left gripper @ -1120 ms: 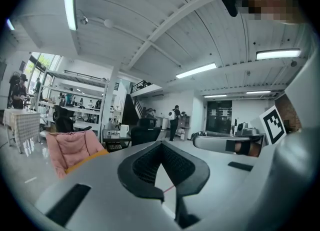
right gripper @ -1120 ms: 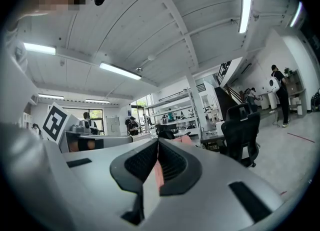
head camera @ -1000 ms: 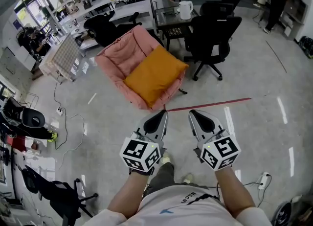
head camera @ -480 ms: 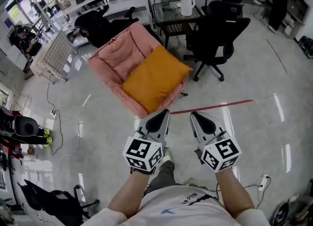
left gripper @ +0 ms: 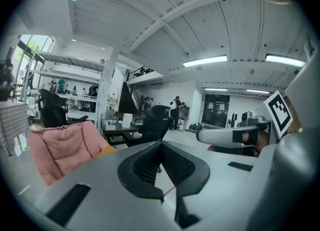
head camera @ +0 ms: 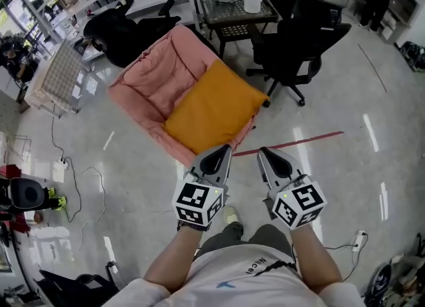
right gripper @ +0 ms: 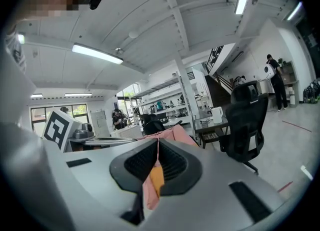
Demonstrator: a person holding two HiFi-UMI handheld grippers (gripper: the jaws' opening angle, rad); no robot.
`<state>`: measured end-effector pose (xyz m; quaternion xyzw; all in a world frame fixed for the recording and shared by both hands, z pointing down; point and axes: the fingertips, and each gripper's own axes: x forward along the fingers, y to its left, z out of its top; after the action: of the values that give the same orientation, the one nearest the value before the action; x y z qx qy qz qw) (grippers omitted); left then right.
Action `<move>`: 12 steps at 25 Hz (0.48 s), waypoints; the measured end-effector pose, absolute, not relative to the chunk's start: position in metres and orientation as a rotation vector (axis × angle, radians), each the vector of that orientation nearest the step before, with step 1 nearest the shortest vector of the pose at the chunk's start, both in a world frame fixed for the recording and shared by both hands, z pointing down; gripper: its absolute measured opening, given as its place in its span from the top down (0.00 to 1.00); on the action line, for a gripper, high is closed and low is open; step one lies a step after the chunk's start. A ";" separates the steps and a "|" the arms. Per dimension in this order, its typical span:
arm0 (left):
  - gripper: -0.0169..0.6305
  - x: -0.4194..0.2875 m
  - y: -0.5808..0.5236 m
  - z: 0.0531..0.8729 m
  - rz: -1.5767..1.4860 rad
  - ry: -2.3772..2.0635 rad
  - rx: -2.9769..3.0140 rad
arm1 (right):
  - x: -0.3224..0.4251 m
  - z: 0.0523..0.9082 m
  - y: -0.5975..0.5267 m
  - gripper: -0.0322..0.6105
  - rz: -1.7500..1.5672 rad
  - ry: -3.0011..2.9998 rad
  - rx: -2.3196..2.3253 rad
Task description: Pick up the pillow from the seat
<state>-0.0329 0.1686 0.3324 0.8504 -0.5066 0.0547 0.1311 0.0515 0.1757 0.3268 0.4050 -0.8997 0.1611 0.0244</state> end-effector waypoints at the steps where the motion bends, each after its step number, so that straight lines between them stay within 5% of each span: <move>1: 0.96 -0.038 0.162 0.337 0.165 -1.461 2.463 | 0.048 0.330 0.169 0.92 0.516 -2.776 1.263; 12: 0.96 -0.072 0.060 0.382 0.252 -1.405 2.400 | 0.040 0.383 0.069 0.92 0.786 -2.703 1.371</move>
<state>-0.0721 0.0597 0.3825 0.8464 -0.4955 0.0889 0.1737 0.0398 0.0687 0.3826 0.4379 -0.8633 0.2510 0.0054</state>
